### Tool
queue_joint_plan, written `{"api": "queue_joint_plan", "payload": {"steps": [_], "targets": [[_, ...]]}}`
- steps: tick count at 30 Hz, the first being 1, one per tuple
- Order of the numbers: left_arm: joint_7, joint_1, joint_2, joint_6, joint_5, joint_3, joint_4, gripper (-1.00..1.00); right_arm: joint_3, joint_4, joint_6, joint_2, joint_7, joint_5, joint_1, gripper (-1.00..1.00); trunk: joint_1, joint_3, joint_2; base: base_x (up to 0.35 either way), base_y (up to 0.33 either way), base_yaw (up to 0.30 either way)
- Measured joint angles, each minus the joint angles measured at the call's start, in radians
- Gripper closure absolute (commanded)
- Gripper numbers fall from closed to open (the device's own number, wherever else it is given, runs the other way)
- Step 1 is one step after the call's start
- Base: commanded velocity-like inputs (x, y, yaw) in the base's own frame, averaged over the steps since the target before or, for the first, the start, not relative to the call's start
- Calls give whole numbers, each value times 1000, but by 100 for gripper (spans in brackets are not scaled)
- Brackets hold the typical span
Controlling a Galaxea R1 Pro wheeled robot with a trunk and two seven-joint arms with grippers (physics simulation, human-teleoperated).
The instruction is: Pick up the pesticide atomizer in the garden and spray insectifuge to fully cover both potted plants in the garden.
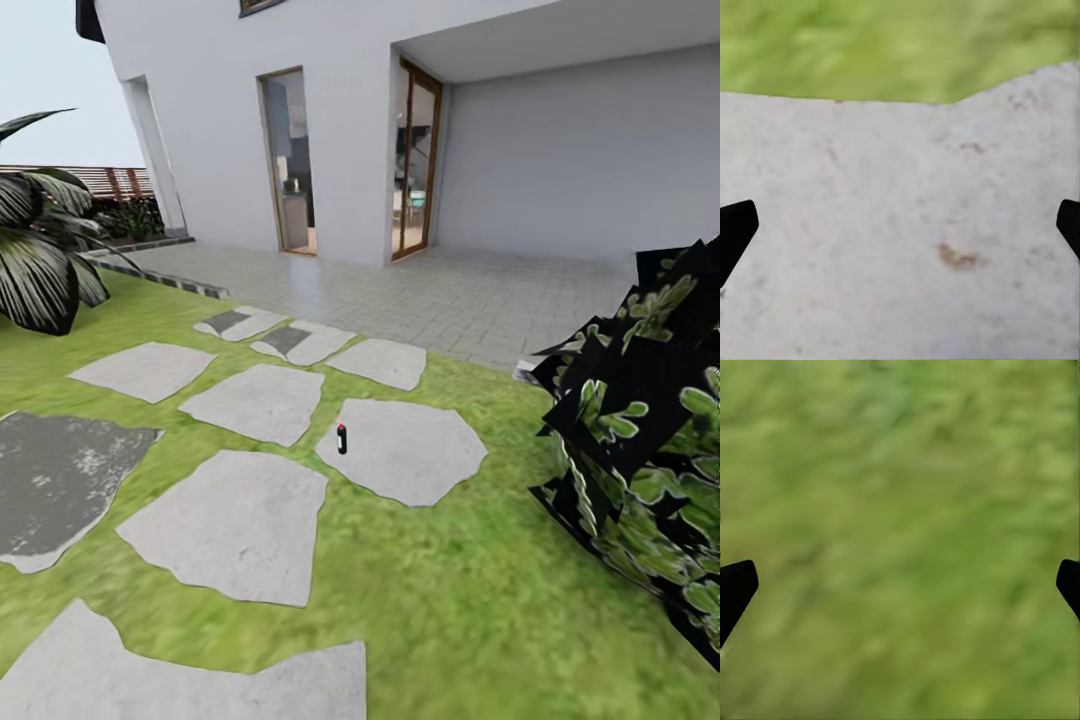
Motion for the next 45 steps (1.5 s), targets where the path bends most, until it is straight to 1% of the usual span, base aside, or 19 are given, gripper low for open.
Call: {"api": "queue_joint_plan", "payload": {"steps": [17,45], "targets": [[0,0,0,0,0,0,0,-100,0,0,0,0,0,0,0,-100,0,0,0,260,245,-269],[0,0,0,0,0,0,0,-100,0,1,0,0,0,0,0,-100,0,0,0,181,293,-6]]}}
